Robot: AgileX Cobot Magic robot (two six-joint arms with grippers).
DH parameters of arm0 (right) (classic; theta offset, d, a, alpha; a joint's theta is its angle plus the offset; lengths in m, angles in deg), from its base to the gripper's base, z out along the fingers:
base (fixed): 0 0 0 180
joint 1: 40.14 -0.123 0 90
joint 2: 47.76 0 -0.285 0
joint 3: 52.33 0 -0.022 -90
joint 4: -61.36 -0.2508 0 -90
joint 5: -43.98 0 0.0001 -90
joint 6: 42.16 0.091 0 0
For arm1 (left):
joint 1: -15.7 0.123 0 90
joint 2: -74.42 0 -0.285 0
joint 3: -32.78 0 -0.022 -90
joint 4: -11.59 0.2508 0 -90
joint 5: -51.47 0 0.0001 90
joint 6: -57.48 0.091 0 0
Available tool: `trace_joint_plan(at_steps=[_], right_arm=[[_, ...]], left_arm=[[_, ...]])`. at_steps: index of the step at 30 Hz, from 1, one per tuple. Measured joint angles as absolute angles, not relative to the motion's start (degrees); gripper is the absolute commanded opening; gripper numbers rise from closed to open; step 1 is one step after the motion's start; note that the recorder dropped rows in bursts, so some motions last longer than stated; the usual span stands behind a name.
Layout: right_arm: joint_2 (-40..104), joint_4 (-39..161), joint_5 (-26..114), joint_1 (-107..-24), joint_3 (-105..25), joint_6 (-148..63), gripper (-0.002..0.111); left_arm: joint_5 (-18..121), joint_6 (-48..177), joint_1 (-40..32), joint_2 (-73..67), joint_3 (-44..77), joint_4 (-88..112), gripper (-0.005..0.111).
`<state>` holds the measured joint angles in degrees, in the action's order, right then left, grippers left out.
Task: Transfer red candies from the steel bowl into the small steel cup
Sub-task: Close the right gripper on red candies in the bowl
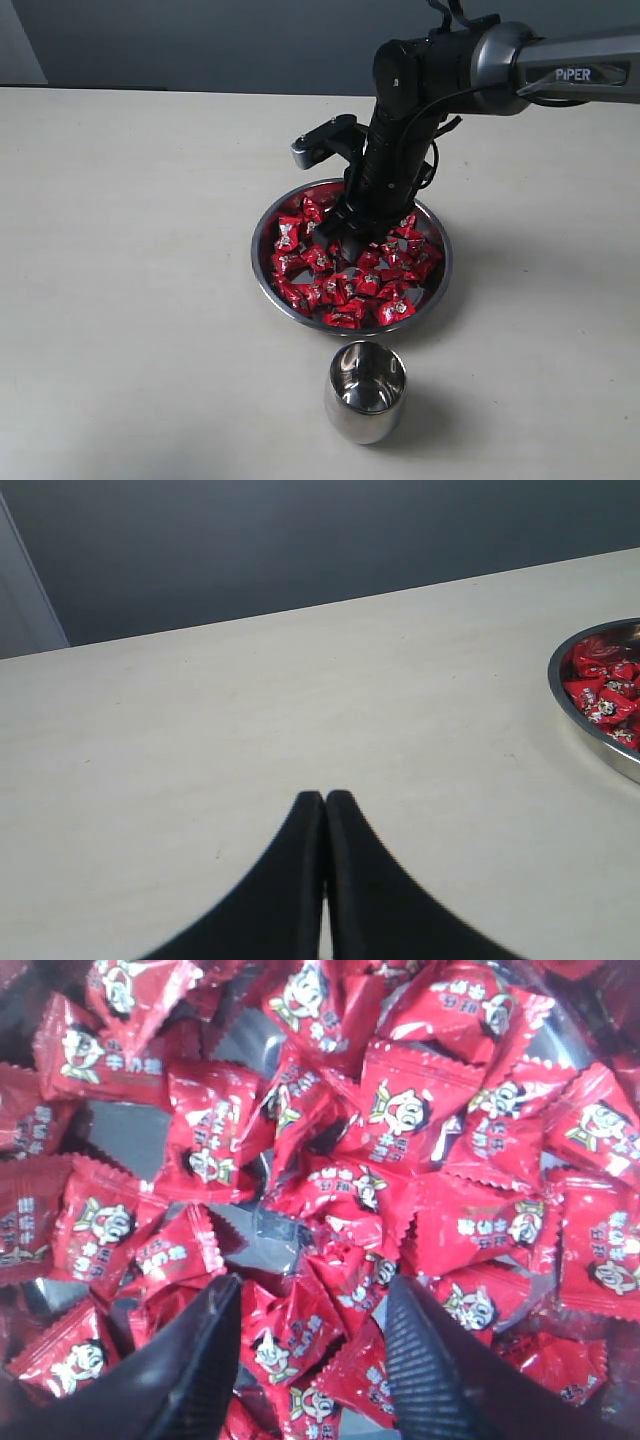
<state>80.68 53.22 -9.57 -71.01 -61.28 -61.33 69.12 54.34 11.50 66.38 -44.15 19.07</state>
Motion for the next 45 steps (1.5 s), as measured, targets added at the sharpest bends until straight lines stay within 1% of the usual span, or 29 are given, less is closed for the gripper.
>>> trace_joint_plan(at_steps=[30,45], right_arm=[[80.7,55.3,-9.8,-71.0,-61.3,-59.3,0.045],[83.8,56.4,-8.4,-71.0,-61.3,-57.4,0.045]], left_arm=[[69.1,54.3,11.5,66.4,-44.2,19.1,0.000],[69.1,54.3,11.5,66.4,-44.2,19.1,0.000]])
